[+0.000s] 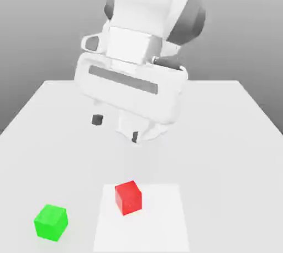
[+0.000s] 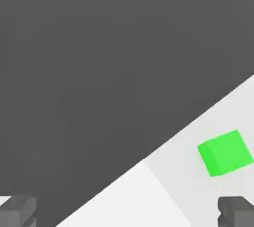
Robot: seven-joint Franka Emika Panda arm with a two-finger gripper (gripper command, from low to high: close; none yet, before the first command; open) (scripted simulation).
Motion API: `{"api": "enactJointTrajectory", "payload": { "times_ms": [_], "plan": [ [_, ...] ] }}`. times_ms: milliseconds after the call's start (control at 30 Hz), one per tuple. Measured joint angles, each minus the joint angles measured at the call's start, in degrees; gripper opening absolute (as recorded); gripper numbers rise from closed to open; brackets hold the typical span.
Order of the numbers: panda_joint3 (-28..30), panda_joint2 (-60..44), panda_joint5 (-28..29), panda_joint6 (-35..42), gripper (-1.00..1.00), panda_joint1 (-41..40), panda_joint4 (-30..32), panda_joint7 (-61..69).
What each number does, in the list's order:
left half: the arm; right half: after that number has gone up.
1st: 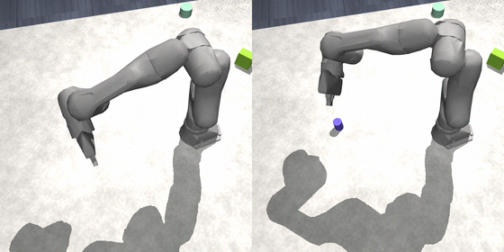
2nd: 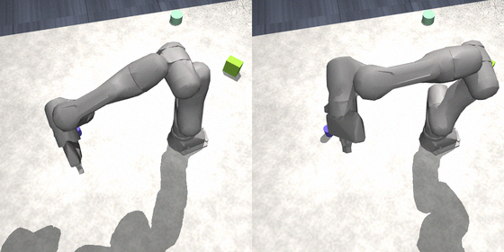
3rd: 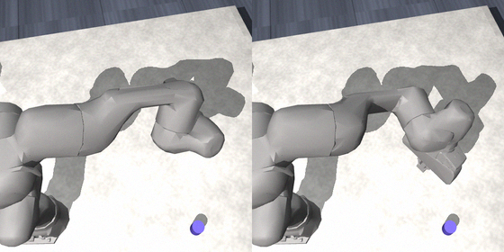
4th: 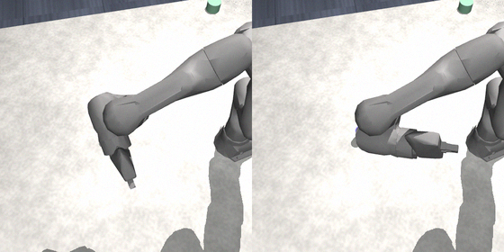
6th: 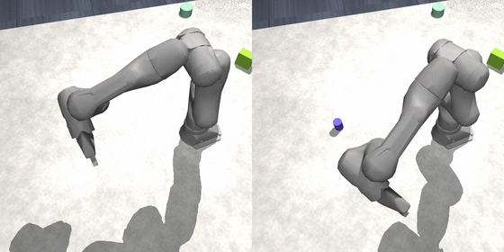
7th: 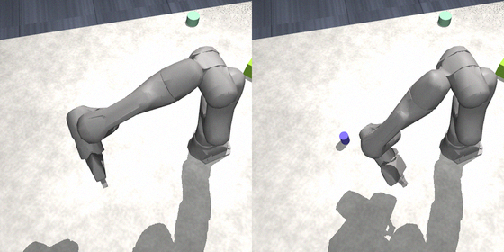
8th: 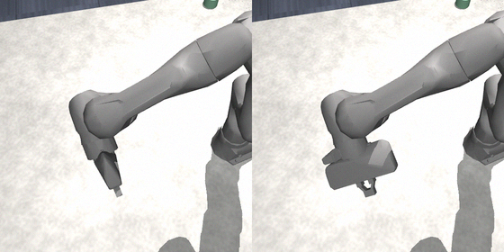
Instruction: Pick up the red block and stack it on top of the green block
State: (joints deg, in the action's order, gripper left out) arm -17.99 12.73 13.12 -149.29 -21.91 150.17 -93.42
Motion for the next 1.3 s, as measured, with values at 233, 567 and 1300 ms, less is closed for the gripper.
{"api": "enactJointTrajectory", "payload": {
  "times_ms": [233, 567, 1300],
  "plan": [
    [0.18, -7.88, -2.94, -5.81, 0.00, -1.59, 5.64, -9.08],
    [0.78, -13.64, -12.93, -11.97, 0.00, 0.51, 9.36, -11.62],
    [10.39, -26.99, 0.29, -23.02, -1.00, 6.24, 7.97, -21.18]
  ]
}}
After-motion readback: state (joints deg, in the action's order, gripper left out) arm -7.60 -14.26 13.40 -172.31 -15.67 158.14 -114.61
